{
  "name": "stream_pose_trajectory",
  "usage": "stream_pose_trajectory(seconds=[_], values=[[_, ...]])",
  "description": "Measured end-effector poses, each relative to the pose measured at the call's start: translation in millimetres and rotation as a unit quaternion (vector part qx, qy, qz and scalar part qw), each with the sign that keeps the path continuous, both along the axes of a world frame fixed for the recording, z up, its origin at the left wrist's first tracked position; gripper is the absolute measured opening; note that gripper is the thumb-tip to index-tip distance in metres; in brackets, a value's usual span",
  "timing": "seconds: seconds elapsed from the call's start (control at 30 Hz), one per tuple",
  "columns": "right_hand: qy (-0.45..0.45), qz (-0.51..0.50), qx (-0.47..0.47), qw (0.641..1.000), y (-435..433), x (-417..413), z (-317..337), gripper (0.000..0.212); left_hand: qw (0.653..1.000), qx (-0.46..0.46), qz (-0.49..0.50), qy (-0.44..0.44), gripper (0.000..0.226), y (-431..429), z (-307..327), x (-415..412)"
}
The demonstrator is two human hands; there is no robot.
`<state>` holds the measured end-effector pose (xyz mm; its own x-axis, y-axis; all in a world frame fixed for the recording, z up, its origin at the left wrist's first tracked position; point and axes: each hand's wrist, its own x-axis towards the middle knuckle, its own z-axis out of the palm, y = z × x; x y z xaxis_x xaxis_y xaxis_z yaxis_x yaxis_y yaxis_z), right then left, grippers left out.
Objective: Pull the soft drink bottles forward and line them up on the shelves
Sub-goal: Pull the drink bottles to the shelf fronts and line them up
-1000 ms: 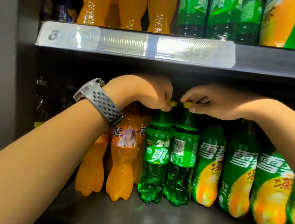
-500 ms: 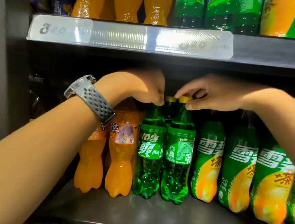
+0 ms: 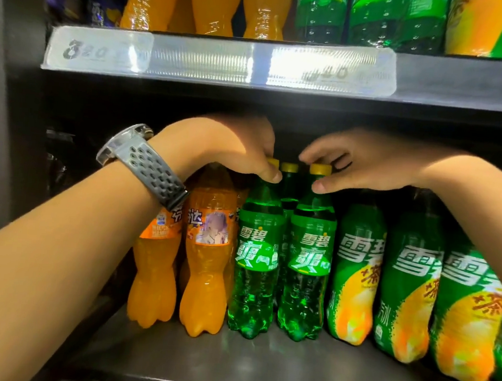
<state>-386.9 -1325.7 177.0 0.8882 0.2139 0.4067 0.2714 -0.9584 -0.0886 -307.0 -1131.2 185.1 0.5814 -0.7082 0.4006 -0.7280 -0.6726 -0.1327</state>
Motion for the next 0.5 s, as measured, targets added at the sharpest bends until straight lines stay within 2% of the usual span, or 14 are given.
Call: stream_pose_trajectory(seconds=[0.07,0.17,0.23,0.37,0.5], values=[[-0.031,-0.023,0.017,0.999,-0.3,2.5,-0.4,0.05,1.0,0.006,0.01,-0.003,0.042,-0.1,0.6,-0.3],[-0.068,-0.041,-0.014,0.997,-0.3,3.3,0.0,0.029,0.999,0.028,0.04,0.002,0.044,2.7,2.6,-2.6],[-0.068,-0.046,-0.033,0.996,0.9,2.4,0.4,0.024,0.996,0.052,0.076,0.0,0.045,7.9,4.8,-5.8],[-0.129,-0.038,-0.052,0.99,15.8,4.8,-1.4,0.034,0.988,0.071,0.14,-0.007,0.045,21.4,9.0,-8.8],[-0.172,0.023,-0.067,0.983,57.7,16.8,-10.6,0.038,0.982,0.086,0.167,-0.021,0.023,30.7,11.2,-9.0]])
